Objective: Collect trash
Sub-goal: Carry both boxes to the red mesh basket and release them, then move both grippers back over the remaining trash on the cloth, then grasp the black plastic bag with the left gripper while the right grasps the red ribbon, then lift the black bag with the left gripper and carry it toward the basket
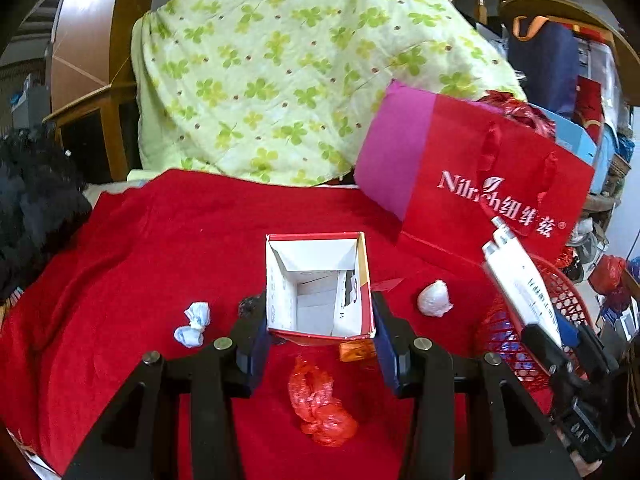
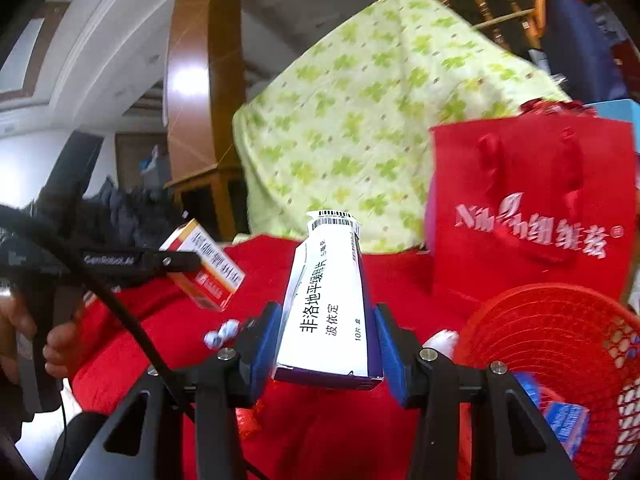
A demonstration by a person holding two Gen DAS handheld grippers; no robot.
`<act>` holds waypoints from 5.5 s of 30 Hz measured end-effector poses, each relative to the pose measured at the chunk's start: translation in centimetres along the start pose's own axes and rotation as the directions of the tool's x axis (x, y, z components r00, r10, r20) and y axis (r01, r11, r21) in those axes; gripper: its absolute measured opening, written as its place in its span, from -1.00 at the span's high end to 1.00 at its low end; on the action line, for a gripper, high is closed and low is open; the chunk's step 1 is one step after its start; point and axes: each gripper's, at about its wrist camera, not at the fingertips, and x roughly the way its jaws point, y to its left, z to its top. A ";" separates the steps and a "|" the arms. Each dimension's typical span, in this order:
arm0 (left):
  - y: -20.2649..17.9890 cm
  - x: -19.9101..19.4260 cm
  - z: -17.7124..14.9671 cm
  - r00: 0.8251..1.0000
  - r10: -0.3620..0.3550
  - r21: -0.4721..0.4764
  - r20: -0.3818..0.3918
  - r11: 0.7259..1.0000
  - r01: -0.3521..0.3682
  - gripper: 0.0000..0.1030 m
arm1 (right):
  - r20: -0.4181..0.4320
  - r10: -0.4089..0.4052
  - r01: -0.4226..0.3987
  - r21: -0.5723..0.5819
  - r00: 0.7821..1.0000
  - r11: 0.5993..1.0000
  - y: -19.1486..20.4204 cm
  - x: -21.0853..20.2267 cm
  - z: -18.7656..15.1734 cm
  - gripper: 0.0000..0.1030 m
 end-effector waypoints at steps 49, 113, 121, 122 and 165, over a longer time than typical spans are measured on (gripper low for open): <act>0.2 -0.6 -6.0 0.998 -0.014 0.057 -0.059 0.998 0.017 -0.42 | 0.211 -0.056 0.039 0.084 0.976 0.996 -3.6 -5.8 1.5 -0.44; 7.7 24.6 -2.8 0.937 -0.096 -0.201 -0.337 0.979 0.028 -0.26 | -0.376 -0.078 0.125 0.104 0.923 0.987 -3.3 25.0 -1.6 0.28; 6.4 22.4 -3.3 0.950 -0.084 -0.165 -0.301 0.986 0.034 0.81 | -0.338 -0.076 0.117 0.104 0.938 0.988 -3.8 23.2 -1.2 0.28; 6.3 21.9 -3.3 0.952 -0.079 -0.162 -0.296 0.986 0.032 0.87 | -0.334 -0.074 0.116 0.106 0.940 0.988 -3.8 23.0 -1.2 0.28; 5.1 -4.1 -1.9 0.986 0.163 -0.097 0.042 0.983 -0.158 0.91 | -0.088 0.041 -0.032 0.102 0.995 0.994 1.0 5.4 -0.5 0.28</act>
